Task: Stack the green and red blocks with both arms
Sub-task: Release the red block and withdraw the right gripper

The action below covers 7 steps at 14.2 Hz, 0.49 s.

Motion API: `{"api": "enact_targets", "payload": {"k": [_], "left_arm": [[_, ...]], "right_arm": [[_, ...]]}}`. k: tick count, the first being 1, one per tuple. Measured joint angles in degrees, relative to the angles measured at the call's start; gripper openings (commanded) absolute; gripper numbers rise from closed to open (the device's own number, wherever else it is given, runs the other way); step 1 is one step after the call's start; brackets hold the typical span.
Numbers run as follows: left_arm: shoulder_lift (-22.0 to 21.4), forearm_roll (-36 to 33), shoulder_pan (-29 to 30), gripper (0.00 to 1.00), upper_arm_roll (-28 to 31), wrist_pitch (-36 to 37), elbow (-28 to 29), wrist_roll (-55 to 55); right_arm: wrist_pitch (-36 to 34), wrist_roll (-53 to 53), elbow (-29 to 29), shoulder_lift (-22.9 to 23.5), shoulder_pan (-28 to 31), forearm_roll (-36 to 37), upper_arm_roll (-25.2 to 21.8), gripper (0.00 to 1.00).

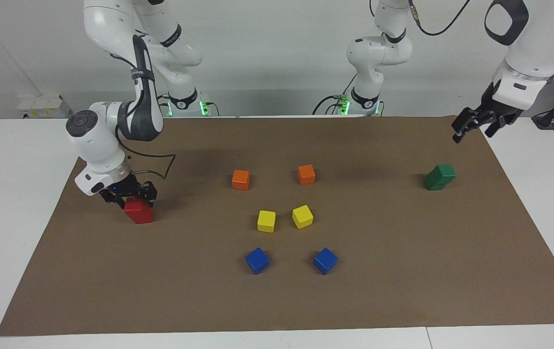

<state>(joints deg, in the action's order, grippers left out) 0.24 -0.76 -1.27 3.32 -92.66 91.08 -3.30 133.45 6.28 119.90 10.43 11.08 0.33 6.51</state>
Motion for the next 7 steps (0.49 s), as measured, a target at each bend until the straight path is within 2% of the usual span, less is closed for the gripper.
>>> {"api": "enact_targets", "payload": {"k": [4, 7], "left_arm": [[0.0, 0.0, 0.4, 1.00, -1.7, 0.0, 0.0, 0.0], [0.0, 0.0, 1.6, 1.00, -3.2, 0.0, 0.0, 0.0]], "right_arm": [[-1.7, 0.0, -1.1, -0.1, -0.2, 0.0, 0.1, 1.00], [-13.8, 0.0, -9.4, -1.4, -0.4, 0.0, 0.5, 1.00]]}}
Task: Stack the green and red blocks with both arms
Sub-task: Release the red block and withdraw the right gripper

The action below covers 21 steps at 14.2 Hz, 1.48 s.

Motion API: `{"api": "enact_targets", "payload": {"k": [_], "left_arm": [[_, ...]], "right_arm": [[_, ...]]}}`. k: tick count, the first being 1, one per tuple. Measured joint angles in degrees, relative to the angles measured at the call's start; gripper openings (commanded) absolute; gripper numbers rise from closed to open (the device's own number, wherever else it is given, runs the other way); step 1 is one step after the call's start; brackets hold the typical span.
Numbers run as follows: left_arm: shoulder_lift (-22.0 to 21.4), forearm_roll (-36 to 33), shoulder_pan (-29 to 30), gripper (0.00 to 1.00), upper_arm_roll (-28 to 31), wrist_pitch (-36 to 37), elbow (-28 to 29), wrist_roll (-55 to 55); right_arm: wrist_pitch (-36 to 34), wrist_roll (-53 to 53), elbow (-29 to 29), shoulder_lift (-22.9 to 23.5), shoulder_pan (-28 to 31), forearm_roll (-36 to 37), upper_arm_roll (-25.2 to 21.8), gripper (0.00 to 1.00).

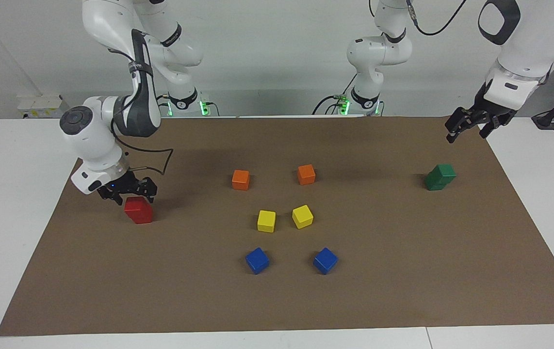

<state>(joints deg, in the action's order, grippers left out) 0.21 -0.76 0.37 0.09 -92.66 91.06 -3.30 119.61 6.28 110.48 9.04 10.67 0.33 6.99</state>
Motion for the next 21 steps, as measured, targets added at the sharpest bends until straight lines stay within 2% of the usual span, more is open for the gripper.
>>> {"api": "enact_targets", "payload": {"k": [3, 9, 11, 21], "left_arm": [[0.0, 0.0, 0.2, 1.00, -0.2, 0.0, 0.0, 0.0], [0.0, 0.0, 0.2, 1.00, -0.7, 0.0, 0.0, 0.0], [0.0, 0.0, 0.2, 1.00, -0.8, 0.0, 0.0, 0.0], [0.0, 0.2, 0.0, 1.00, -1.3, 0.0, 0.0, 0.0]], "right_arm": [[-10.5, -0.7, -8.3, -3.9, -2.3, 0.0, 0.1, 1.00], [-20.7, -2.1, -9.5, -12.6, -3.6, 0.0, 0.2, 1.00], [-21.5, -2.1, -9.5, -13.5, -3.5, 0.0, 0.0, 1.00], [-21.9, -2.1, -9.6, -12.3, -2.6, 0.0, -0.4, 1.00]]}}
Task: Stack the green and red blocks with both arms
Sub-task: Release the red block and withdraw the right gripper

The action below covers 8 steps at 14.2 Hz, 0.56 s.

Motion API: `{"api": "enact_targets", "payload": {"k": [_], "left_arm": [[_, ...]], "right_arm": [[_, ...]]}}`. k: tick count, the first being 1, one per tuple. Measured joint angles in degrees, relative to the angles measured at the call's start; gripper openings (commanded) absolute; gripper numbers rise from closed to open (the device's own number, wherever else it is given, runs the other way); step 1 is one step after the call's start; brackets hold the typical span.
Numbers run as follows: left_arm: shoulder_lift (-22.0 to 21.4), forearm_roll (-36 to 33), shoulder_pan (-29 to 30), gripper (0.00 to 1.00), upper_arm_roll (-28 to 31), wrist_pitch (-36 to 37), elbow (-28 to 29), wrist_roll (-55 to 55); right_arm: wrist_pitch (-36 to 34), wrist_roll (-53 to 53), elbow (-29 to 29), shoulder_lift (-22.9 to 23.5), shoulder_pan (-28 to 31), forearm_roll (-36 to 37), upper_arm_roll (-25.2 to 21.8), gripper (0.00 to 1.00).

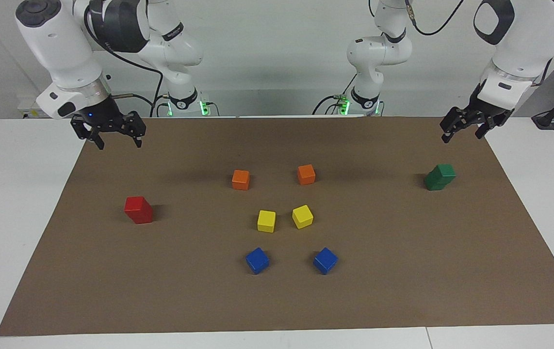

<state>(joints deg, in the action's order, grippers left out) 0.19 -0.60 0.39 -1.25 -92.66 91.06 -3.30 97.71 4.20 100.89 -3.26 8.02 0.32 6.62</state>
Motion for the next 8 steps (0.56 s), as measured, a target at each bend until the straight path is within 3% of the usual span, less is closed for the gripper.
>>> {"api": "enact_targets", "payload": {"k": [8], "left_arm": [[0.0, 0.3, 0.0, 1.00, -0.1, 0.0, 0.0, 0.0]], "right_arm": [[-2.3, 0.0, -0.1, 0.0, 0.0, 0.0, 0.0, 1.00]]}}
